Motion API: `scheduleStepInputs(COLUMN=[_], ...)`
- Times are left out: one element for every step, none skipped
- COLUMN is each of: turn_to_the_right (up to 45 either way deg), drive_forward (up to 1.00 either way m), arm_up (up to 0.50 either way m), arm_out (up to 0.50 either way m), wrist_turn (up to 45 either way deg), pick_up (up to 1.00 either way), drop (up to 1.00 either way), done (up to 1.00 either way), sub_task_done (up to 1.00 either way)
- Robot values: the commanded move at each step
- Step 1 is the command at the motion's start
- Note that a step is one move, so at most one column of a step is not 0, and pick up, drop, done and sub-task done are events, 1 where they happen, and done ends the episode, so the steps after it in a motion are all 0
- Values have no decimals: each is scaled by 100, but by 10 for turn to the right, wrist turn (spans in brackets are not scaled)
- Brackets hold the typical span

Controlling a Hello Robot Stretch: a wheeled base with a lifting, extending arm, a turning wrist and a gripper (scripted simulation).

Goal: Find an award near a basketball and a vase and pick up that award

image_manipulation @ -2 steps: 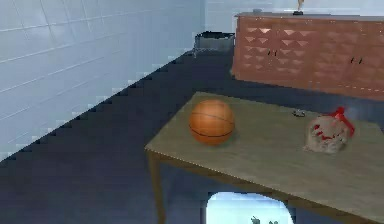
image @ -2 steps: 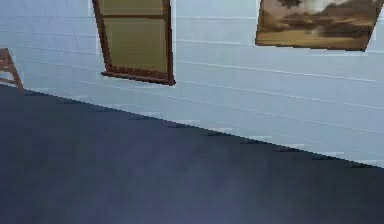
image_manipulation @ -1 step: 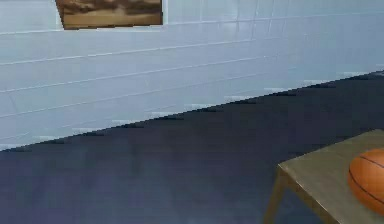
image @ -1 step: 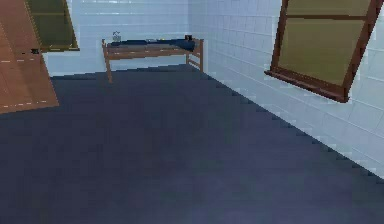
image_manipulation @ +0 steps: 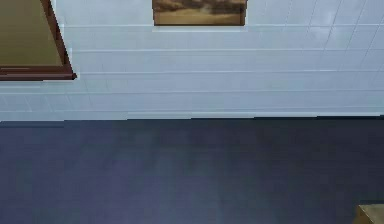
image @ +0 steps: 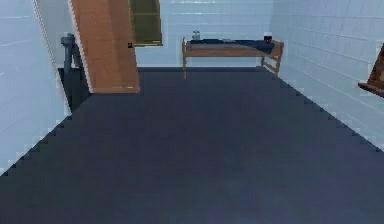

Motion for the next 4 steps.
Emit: scheduleStepInputs(turn_to_the_right=[0,-450,-420,0], drive_forward=[20,0,0,55], arm_up=[0,0,0,0], arm_out=[0,0,0,0], wrist_turn=[0,0,0,0], pick_up=[0,0,0,0], drop=[0,0,0,0], done=[0,0,0,0], sub_task_done=[0,0,0,0])
